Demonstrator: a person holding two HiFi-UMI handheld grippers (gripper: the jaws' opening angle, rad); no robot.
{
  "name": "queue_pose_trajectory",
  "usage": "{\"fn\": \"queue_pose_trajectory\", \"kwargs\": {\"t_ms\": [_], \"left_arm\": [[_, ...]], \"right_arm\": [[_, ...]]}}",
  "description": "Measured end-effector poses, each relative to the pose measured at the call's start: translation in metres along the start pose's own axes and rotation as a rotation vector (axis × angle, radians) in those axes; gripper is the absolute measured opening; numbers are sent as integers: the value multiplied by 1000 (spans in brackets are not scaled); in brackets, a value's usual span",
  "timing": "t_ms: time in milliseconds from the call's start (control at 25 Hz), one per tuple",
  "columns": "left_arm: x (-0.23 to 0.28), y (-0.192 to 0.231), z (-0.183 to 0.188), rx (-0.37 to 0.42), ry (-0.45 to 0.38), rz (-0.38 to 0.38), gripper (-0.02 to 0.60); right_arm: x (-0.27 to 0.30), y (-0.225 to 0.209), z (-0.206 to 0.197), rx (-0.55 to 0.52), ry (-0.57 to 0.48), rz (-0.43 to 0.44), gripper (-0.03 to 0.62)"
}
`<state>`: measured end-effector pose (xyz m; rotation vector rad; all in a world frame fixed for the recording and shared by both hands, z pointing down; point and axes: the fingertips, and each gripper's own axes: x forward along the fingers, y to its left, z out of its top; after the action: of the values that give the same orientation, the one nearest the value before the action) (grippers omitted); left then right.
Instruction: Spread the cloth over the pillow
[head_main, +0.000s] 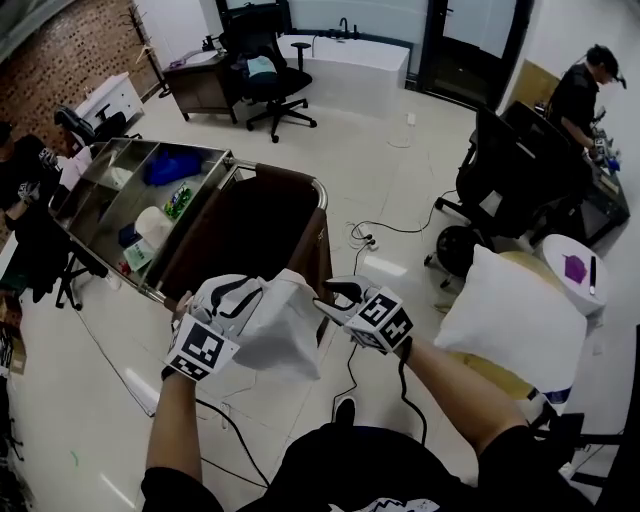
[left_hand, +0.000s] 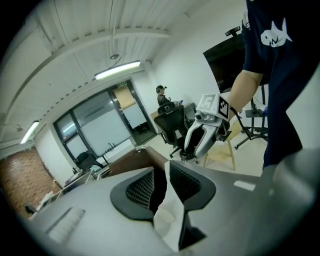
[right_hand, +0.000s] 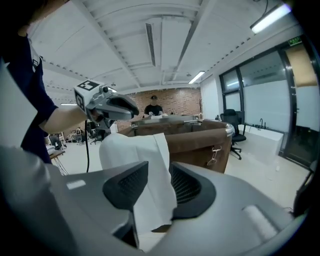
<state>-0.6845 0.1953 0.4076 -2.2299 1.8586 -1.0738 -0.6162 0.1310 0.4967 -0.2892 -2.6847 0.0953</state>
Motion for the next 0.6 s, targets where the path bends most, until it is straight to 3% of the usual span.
{"fn": "queue_pose_trajectory", "kwargs": {"t_ms": [200, 400, 600], "left_arm": [[37, 12, -45, 87, 218, -206, 126], [68, -11, -88, 226, 384, -436, 186], [91, -25, -106, 343, 431, -503, 182]], "right_arm": [[27, -9, -18, 0, 63, 4, 155], [44, -13, -40, -8, 124, 5, 155], [52, -10, -51, 3, 147, 11, 155]]}}
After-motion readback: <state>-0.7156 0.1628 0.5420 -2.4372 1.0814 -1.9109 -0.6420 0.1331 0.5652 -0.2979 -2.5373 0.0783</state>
